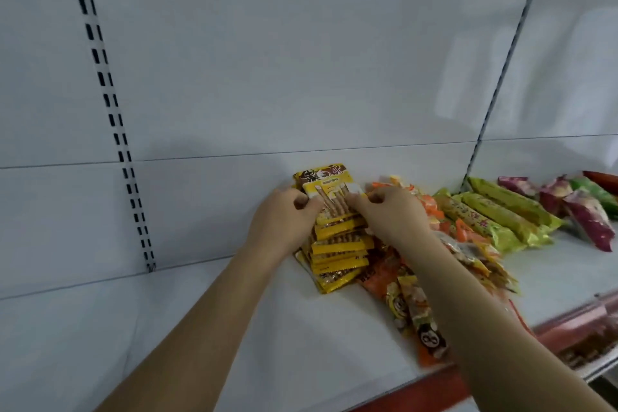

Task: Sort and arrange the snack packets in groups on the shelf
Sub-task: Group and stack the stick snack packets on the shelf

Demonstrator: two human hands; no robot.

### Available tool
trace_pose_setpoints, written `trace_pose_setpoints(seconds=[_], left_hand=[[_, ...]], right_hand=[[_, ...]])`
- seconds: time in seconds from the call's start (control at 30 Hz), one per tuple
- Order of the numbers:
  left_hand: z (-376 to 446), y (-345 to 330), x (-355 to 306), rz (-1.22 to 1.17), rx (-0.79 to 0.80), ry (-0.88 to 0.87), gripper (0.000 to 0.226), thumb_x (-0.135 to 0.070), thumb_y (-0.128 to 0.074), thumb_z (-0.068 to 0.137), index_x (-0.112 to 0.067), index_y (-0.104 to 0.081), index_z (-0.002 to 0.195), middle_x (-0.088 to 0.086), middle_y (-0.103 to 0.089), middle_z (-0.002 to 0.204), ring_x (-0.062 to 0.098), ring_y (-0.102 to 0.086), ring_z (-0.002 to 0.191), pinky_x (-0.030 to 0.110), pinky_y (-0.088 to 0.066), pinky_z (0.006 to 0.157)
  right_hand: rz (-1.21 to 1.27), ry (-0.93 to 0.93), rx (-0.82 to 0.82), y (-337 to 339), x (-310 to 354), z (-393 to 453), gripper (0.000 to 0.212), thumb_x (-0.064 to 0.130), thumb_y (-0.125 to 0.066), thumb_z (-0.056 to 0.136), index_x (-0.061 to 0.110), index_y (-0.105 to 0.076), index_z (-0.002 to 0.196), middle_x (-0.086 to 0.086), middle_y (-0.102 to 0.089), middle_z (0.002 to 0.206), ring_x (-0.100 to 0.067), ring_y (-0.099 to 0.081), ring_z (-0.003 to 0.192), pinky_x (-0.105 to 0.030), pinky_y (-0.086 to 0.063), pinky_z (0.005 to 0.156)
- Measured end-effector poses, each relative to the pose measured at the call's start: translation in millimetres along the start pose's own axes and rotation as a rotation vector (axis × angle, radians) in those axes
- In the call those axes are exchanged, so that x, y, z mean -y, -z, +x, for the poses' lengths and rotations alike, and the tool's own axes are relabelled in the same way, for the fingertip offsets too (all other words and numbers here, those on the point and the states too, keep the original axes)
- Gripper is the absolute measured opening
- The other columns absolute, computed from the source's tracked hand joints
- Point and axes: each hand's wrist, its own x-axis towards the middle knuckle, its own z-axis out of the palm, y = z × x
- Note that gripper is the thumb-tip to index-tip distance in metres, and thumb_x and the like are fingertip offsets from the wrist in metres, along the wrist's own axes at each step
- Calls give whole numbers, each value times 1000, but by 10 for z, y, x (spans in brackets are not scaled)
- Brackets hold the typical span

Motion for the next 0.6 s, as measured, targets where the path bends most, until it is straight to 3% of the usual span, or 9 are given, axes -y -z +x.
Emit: trace_pose_setpoints(seconds=[0.2, 0.33, 0.43, 0.53, 0.6], left_hand=[[54, -72, -137, -194, -149, 162, 34, -49, -67, 94, -15, -68, 100, -3, -68, 92, 15, -65, 88, 34, -48, 73], [20, -114, -220, -391, -227, 243, 32, -36, -72, 95, -16, -58, 115, -4, -67, 102, 7, -64, 87, 33, -53, 74], [-39, -74, -194, -483, -292, 252, 30, -29, -66, 98, -18, -62, 125, -1, -72, 111, 13, -71, 93, 34, -58, 70], [-132, 28, -111, -540, -329, 278, 14, -20, -60, 99, -20, -72, 107, 3, -76, 102, 23, -74, 94, 43, -64, 76], [-195, 105, -57, -577, -348, 315, 15, -17, -59, 99, -15, -67, 111, 6, -76, 102, 21, -74, 89, 38, -62, 68]], right_hand=[[43, 215, -47, 115, -15, 92, 52, 50, -58, 94, 10, -67, 62, -10, -64, 53, -27, -64, 52, -35, -49, 46], [52, 313, 9, 109, -84, 127, 54, 44, -51, 100, 12, -59, 57, -2, -56, 47, -21, -53, 44, -26, -36, 44], [122, 312, -16, 124, -167, 219, 54, 36, -44, 103, 11, -46, 55, -2, -45, 47, -20, -42, 43, -25, -28, 48], [-44, 276, 127, 67, -188, 312, 55, 52, -50, 96, 8, -62, 65, -4, -59, 55, -21, -58, 51, -26, -44, 53], [-125, 239, 241, -4, -160, 345, 63, 67, -54, 88, 9, -59, 64, -3, -54, 54, -20, -55, 50, -26, -39, 47]])
